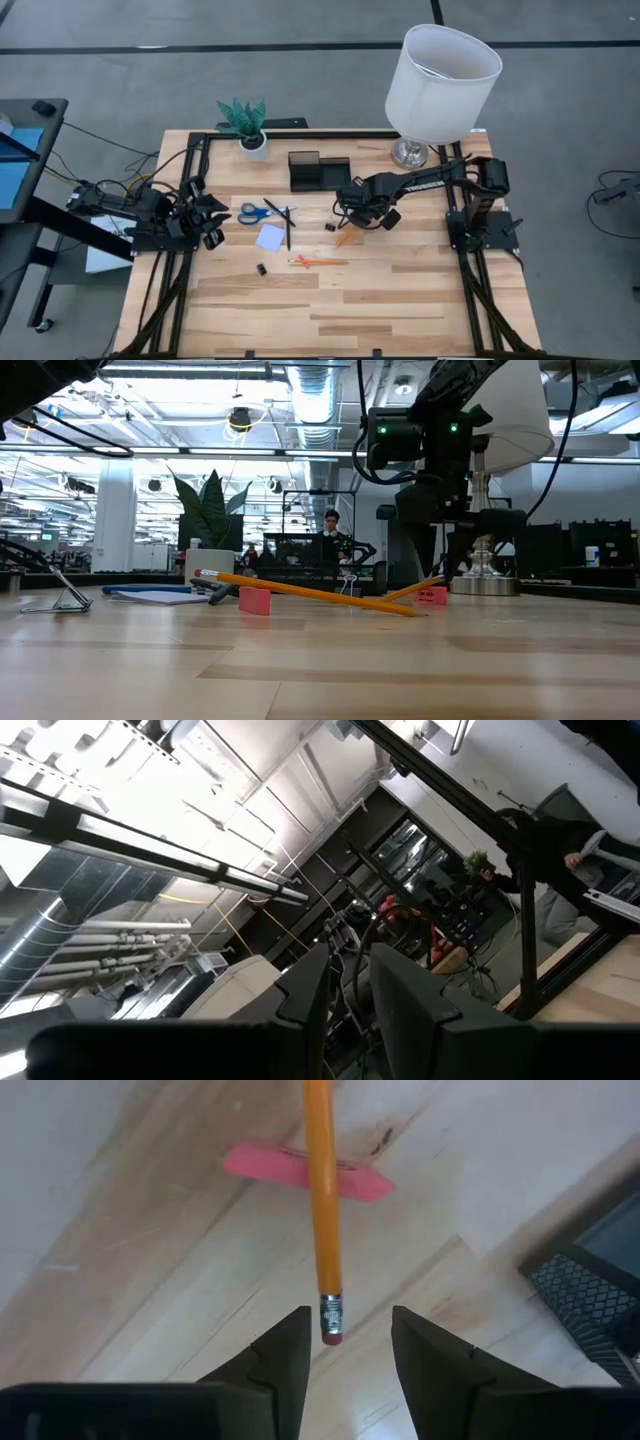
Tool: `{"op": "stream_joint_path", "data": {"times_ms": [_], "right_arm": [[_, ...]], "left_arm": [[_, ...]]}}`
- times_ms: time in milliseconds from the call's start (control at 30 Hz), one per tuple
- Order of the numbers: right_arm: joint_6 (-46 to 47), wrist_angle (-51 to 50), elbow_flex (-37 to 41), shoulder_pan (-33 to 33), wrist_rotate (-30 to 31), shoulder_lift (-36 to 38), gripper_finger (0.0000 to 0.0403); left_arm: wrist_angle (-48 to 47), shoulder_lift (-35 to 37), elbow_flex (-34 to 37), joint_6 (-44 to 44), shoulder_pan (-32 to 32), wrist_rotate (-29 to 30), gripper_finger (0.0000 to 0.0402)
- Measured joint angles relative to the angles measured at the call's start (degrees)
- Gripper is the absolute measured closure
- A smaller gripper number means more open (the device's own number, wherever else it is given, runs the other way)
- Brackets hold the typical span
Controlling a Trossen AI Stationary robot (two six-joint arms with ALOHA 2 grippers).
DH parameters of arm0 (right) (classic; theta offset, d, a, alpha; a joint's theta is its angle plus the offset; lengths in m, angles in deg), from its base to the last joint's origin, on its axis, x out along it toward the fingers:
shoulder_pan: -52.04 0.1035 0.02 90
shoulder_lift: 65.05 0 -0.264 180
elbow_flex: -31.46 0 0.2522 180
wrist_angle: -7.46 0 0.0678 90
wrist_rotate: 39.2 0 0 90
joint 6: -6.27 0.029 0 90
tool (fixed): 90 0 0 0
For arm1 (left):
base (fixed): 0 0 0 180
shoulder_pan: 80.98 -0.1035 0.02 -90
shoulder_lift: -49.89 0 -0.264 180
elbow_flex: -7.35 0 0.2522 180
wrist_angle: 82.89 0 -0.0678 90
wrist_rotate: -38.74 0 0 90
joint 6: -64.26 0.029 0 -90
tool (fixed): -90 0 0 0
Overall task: Pick and place office supplies into organizer
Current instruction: Put the top yellow pencil into the desk organizer
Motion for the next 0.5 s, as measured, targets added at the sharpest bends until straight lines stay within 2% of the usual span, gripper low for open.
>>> {"op": "stream_joint_path", "data": {"times_ms": [500], "right_arm": [[0.15, 0.20, -0.02, -0.24, -1.69, -0.13, 0.0271]], "left_arm": [[-0.10, 0.00, 0.00, 0.09, 0.01, 0.00, 0.0331]]}}
